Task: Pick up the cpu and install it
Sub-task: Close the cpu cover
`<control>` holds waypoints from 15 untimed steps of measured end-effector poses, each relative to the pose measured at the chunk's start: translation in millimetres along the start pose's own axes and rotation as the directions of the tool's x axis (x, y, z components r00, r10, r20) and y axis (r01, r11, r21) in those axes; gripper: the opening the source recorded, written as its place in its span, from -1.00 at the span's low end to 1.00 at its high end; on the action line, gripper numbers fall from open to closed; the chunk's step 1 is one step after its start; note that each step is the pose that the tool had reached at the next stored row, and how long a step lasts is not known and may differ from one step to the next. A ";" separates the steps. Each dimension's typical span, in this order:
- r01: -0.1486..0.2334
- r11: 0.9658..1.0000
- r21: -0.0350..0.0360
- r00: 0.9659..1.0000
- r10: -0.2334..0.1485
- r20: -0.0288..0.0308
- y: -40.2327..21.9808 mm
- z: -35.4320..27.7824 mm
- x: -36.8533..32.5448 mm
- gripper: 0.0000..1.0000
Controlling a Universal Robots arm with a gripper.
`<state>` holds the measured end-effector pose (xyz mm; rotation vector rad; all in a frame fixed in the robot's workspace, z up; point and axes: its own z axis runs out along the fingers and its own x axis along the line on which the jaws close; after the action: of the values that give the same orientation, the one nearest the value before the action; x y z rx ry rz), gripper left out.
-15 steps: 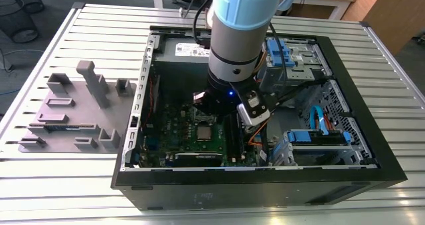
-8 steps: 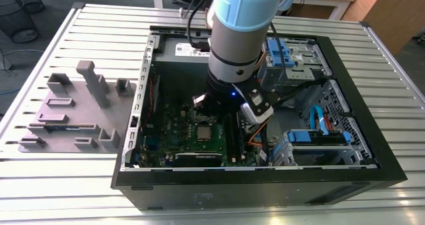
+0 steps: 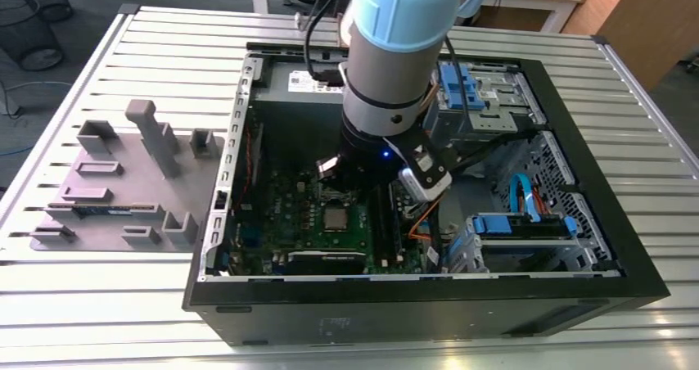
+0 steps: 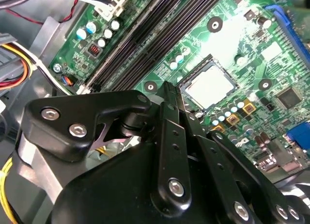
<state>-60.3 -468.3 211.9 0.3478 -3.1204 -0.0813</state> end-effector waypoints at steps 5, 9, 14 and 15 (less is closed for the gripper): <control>0.000 1.000 0.000 1.000 0.000 0.000 8.1 1.1 -2.0 -0.79; 0.000 1.000 0.000 1.000 0.000 0.000 13.4 1.9 -5.4 -0.79; 0.000 1.000 0.000 1.000 0.000 0.000 18.7 3.0 -12.6 -0.79; 0.000 1.000 0.000 1.000 0.000 0.000 20.5 3.2 -13.5 -0.79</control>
<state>-51.7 -445.2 209.8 0.3475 -3.1204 -0.0813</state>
